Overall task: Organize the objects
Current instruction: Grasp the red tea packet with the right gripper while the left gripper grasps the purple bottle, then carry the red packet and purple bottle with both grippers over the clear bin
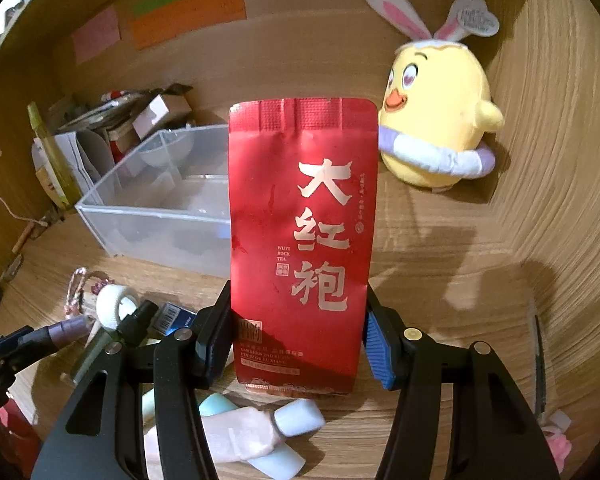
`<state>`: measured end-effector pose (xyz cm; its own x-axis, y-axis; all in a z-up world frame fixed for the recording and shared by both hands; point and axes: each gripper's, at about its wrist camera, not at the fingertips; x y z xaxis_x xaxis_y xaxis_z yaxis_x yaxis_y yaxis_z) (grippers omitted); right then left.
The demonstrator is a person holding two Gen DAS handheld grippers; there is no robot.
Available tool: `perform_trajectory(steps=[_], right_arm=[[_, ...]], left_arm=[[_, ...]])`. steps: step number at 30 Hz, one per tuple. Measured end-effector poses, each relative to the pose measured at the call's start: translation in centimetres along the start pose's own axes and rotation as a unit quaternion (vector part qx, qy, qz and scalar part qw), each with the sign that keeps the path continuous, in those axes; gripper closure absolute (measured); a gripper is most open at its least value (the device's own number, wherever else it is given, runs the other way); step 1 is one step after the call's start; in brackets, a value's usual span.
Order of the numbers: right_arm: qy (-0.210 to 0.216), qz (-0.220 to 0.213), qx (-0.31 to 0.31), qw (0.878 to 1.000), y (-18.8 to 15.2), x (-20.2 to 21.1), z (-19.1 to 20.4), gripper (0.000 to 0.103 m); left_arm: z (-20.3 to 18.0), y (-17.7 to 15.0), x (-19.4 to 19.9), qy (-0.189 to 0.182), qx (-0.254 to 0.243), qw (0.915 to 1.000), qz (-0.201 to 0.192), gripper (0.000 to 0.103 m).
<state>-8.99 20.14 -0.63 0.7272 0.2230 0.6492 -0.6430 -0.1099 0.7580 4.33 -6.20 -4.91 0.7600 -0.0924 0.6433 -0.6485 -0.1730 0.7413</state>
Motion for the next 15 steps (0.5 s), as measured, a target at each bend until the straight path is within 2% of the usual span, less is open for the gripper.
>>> perform_trajectory(steps=[10,15], right_arm=[[0.007,-0.029,0.005,1.000,1.1,1.5,0.4,0.050],[0.012,-0.044,0.004,0.999,1.8,2.0,0.5,0.050]], left_arm=[[-1.4,2.3,1.3,-0.025,-0.011,0.9990,-0.036,0.078],[-2.1,4.0,1.1,-0.025,-0.026,0.9981,-0.050,0.078]])
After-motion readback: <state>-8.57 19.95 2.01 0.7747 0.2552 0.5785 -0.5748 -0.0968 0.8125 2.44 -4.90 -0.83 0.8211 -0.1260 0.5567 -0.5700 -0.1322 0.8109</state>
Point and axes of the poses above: each gripper's, at about its wrist camera, not at the fingertips, and x roughly against the way its jaws point, z to its left, y to its top, and after that the axes turned 2 degrees about -z, right-handed
